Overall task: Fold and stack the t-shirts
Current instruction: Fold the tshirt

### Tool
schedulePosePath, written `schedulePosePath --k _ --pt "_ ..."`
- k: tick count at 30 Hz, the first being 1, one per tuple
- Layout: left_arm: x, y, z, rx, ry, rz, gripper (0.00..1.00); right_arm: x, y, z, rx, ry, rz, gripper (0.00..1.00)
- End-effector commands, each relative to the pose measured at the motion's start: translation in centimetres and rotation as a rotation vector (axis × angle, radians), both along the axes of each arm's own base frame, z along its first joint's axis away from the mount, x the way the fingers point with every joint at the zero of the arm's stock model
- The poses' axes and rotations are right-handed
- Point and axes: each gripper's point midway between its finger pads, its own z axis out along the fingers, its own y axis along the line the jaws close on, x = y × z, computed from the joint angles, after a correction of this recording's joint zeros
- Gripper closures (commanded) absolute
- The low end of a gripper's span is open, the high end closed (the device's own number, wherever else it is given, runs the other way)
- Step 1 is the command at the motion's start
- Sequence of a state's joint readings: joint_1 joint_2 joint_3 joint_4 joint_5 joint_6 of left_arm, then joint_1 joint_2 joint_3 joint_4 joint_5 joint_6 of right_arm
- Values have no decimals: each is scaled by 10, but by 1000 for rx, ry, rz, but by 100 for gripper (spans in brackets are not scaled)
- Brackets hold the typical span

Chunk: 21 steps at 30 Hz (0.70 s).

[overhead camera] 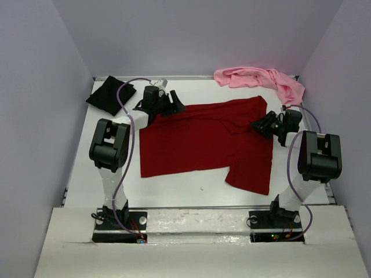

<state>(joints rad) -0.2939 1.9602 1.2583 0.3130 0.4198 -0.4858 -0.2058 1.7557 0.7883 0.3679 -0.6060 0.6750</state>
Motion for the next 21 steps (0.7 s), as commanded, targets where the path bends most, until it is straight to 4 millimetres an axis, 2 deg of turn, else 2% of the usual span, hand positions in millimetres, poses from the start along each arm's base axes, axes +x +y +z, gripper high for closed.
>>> schedulePosePath --k 1,4,14,18,19,21 --pt "18 -25 45 -64 -114 -57 23 14 -1 9 -32 -53 -1 55" --pt "20 -28 40 -53 -113 -60 23 14 5 7 -44 -54 7 56" --pt "30 -19 40 38 -121 -44 23 19 -1 -1 -94 -33 -28 55" --pt "34 -16 39 72 -119 -39 23 23 2 -2 -115 -27 -22 56" --pt "34 -16 38 77 -120 -38 23 23 2 -3 -118 -25 -26 57" --pt "36 -14 33 85 -114 -35 23 26 0 -4 -122 -23 -34 66"
